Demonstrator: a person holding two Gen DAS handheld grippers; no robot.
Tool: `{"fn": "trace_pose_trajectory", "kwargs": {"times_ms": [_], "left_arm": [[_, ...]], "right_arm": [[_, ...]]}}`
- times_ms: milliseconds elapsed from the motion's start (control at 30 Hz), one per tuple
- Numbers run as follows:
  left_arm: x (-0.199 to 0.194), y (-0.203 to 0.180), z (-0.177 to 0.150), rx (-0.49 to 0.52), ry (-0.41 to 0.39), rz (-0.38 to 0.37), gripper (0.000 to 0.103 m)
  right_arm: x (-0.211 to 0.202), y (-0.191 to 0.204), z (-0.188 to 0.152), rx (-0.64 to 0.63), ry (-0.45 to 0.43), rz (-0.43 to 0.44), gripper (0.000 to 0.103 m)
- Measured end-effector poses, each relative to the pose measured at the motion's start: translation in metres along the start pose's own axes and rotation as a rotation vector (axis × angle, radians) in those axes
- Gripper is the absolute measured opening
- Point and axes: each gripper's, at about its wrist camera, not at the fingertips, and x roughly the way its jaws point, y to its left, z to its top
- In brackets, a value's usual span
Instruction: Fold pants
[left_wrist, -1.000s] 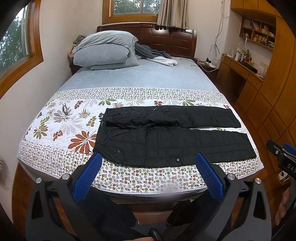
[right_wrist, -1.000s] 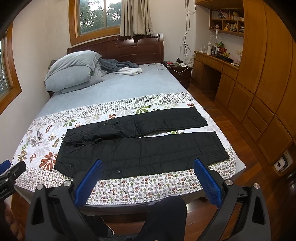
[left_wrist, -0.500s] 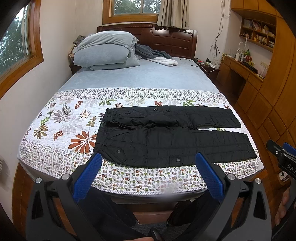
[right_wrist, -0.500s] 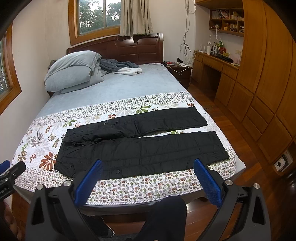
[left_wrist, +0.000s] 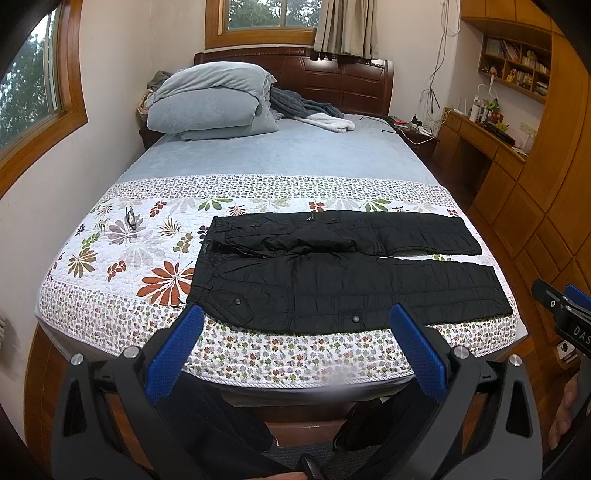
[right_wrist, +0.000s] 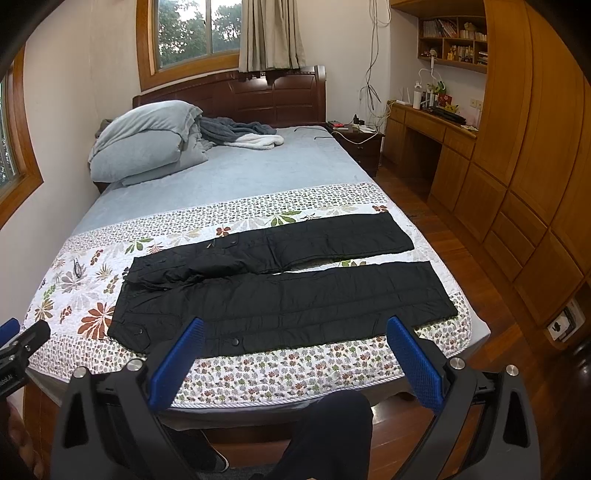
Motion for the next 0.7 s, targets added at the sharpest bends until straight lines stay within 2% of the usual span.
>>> {"fn": "trace_pose_trajectory", "kwargs": {"times_ms": [700], "left_arm": [[-0.0008, 0.0009, 0.0016, -0.004, 0.001, 0.003, 0.100]], "right_arm": [[0.0002, -0.0001, -0.0012, -0.006, 0.005, 0.008, 0.100]]}}
